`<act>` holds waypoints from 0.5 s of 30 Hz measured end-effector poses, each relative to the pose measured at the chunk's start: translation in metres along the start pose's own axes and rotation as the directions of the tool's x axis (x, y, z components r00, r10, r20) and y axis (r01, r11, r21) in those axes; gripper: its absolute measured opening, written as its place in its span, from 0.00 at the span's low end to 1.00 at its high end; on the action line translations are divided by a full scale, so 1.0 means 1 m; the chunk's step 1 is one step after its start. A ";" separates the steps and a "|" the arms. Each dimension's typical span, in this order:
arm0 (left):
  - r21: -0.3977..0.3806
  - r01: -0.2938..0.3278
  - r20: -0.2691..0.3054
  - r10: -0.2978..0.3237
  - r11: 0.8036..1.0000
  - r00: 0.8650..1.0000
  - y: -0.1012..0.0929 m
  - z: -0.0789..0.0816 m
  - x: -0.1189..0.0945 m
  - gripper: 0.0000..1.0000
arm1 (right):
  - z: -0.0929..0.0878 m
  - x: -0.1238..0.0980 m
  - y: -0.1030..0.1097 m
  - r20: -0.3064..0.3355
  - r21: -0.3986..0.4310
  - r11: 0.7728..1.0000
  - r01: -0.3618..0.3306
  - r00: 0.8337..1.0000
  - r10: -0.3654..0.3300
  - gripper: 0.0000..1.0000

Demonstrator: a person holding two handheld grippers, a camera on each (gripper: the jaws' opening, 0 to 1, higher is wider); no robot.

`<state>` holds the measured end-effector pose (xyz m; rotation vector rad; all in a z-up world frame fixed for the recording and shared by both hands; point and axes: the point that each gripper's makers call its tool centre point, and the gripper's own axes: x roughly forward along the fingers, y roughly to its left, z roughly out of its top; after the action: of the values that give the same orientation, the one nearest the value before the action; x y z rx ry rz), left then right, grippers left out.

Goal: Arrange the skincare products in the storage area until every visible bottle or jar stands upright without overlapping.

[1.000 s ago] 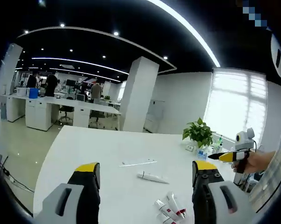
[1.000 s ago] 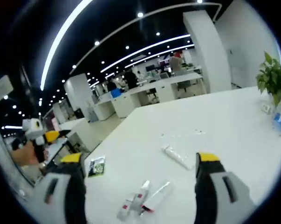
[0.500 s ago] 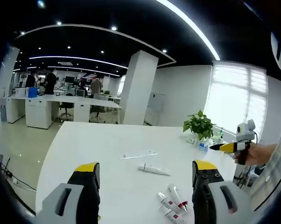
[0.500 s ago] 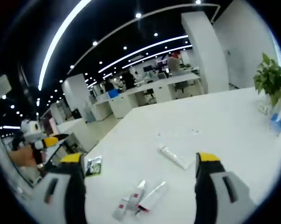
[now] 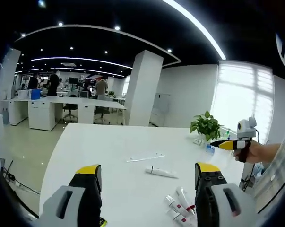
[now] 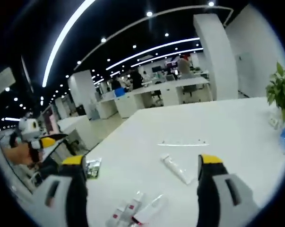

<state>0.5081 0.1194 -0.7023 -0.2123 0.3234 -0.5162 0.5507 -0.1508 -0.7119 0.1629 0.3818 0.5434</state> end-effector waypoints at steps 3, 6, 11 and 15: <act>0.009 -0.009 0.013 0.008 1.000 1.000 0.005 0.006 0.001 0.84 | -0.001 0.013 -0.002 -0.018 -0.013 1.000 -0.016 1.000 0.016 0.96; 0.008 -0.023 0.025 0.022 1.000 0.999 0.012 0.009 0.001 0.84 | -0.003 0.026 -0.006 -0.038 -0.028 0.999 -0.035 0.999 0.034 0.96; 0.008 -0.040 0.036 0.040 0.999 0.999 0.020 0.012 -0.001 0.84 | -0.004 0.050 -0.018 -0.071 -0.074 0.996 -0.058 0.996 0.053 0.95; 0.006 -0.050 0.031 0.049 0.999 0.998 0.024 0.009 -0.003 0.84 | -0.002 0.072 -0.031 -0.067 -0.086 0.994 -0.064 0.996 0.058 0.95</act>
<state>0.5196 0.1426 -0.6996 -0.2048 0.2965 -0.4646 0.6217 -0.1384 -0.7439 0.0720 0.4158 0.6260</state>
